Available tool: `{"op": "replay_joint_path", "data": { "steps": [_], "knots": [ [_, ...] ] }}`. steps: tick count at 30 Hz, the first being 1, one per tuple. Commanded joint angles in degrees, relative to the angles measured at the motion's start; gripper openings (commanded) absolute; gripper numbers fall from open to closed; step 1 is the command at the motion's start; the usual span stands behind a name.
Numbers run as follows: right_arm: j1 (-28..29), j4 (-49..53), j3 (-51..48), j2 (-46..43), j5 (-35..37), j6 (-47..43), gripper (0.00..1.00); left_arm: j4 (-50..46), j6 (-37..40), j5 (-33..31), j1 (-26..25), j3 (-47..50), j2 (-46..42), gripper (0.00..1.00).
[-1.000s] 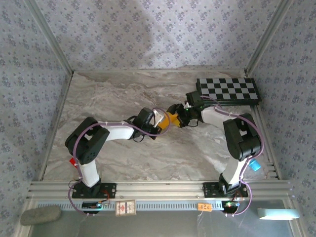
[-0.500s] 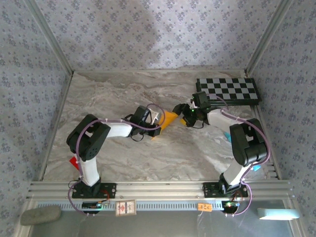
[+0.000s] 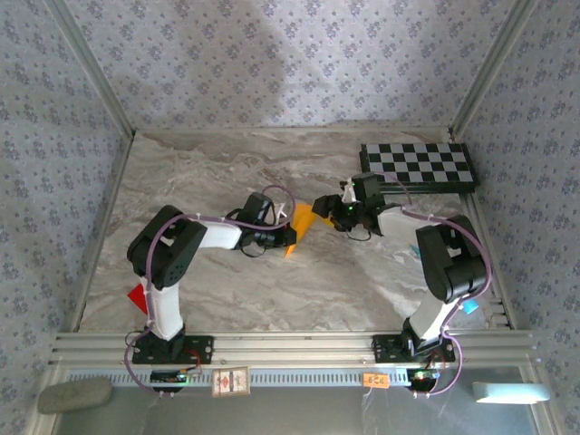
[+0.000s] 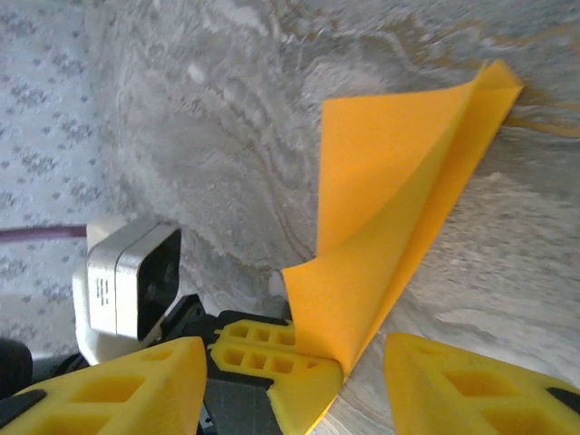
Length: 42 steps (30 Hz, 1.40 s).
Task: Fold a paper plane with a square sheet of paper (pick it up from the middle)
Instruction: Fold the wing for the fifth time at the center of the table.
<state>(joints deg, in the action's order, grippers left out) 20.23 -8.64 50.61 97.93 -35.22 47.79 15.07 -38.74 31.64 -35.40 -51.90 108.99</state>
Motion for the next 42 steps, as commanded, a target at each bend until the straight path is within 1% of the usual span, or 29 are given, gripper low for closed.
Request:
{"op": "replay_joint_path", "data": {
  "steps": [1,5,16,26,31,37,42],
  "knots": [
    [1.2,-4.1,0.8,3.0,-3.3,-2.5,0.52,3.2,-5.1,2.5,0.8,-0.3,0.9,0.0],
    [2.1,-6.3,1.6,5.9,-4.8,-2.8,0.49,6.7,-7.5,2.9,1.3,1.3,1.2,0.0],
    [4.1,-7.7,5.4,11.1,-7.9,-4.6,0.43,9.4,-9.2,2.8,1.7,2.9,2.4,0.0],
    [5.0,-7.9,8.0,14.6,-9.2,-6.0,0.42,11.6,-10.6,2.5,1.8,4.2,3.0,0.0],
    [5.3,-8.1,8.8,16.3,-9.7,-5.9,0.41,11.8,-10.7,2.3,1.8,4.8,3.2,0.0],
    [5.5,-8.4,9.2,16.9,-9.8,-5.6,0.41,10.6,-10.3,1.4,1.8,5.2,3.1,0.07],
    [5.4,-7.4,9.5,17.2,-9.6,-6.0,0.4,9.0,-10.3,0.5,1.8,5.1,3.0,0.05]
  ]
}}
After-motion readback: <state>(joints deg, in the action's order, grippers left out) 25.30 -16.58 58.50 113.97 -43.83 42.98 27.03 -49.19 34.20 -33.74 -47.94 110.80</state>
